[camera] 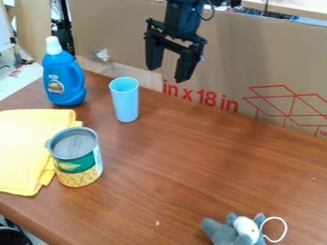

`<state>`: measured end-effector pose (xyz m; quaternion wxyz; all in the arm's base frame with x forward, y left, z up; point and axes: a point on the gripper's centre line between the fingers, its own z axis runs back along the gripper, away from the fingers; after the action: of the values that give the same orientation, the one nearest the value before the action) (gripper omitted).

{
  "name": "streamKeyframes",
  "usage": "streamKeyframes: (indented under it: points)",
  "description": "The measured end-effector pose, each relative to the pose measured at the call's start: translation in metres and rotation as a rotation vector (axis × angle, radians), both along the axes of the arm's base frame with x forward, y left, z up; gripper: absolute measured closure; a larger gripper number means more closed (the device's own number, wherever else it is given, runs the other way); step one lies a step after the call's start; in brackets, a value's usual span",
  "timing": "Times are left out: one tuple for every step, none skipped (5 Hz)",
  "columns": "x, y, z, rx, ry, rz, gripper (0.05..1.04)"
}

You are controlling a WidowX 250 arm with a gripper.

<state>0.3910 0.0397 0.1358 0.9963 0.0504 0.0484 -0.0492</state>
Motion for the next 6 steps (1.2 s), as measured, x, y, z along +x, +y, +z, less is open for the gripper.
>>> streamKeyframes:
  points:
    - [0.000, 0.014, -0.001, 0.003, -0.005, 0.027, 0.082]
    - [-0.003, 0.030, -0.004, 0.001, 0.002, 0.071, 0.082]
    - [-0.005, 0.035, -0.019, -0.004, 0.039, 0.080, 0.082]
    - [-0.005, 0.050, -0.025, -0.027, 0.021, 0.095, 0.082]
    - [-0.005, 0.050, -0.034, -0.065, 0.018, 0.080, 0.083]
    - [-0.005, 0.054, -0.042, -0.087, 0.008, 0.083, 0.082]
